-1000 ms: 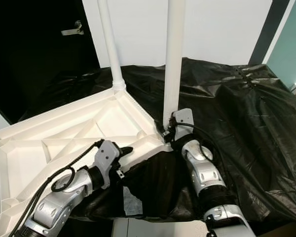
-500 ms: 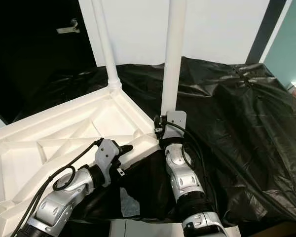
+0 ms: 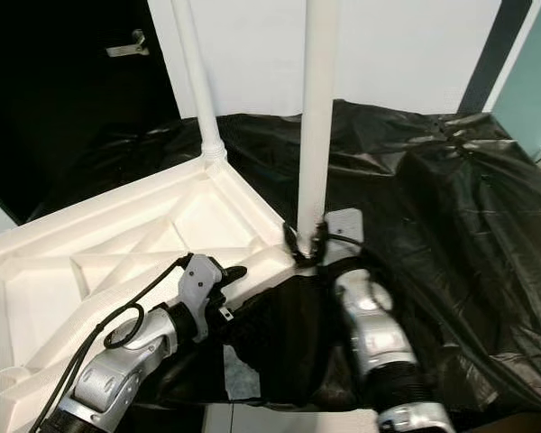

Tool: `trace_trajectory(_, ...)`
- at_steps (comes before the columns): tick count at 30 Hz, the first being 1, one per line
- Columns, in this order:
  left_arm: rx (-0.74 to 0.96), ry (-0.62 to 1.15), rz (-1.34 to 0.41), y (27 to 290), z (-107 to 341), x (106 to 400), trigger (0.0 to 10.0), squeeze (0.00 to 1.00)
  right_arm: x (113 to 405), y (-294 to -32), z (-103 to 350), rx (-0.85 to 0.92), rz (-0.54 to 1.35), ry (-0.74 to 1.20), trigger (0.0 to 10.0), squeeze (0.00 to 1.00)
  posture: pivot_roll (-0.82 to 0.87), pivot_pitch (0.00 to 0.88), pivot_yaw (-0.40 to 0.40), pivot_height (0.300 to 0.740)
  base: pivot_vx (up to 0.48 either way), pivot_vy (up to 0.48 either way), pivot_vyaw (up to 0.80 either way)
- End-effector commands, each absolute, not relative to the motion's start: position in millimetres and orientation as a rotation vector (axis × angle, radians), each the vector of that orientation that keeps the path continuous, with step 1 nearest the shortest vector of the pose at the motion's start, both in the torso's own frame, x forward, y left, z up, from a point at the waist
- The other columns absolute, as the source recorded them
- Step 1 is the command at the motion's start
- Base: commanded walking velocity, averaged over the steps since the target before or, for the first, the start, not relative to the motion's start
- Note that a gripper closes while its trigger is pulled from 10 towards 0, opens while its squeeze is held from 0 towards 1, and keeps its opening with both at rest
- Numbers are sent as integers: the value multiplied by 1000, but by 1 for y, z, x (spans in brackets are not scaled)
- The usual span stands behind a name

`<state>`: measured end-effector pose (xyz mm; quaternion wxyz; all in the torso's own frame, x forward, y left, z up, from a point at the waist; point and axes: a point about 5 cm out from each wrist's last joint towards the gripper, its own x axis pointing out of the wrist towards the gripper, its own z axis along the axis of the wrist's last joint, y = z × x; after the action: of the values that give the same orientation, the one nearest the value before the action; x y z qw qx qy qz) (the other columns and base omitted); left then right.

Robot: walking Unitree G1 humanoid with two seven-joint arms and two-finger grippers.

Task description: Building children table

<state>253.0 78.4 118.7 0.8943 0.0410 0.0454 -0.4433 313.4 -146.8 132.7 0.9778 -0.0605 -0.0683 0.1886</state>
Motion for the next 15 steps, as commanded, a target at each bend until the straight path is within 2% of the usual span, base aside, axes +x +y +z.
trace_trajectory(1,98,90,-942,81,122,255,10000,0,312,-152,134,-127,471,-139,10000,0,-36,0,29,740,0,0,0)
trace_trajectory(9,87,93,-979,85,127,257,10000,0,325,-153,147,-220,723,-124,10000,0,-26,0,33,740,0,0,0)
trace_trajectory(14,93,88,-1007,83,130,255,10000,0,332,-149,149,-252,816,-103,10000,0,-18,0,31,740,0,0,0)
trace_trajectory(15,94,82,-1009,82,130,255,10000,0,332,-149,147,-261,827,-91,3020,0,-15,0,27,740,0,0,0)
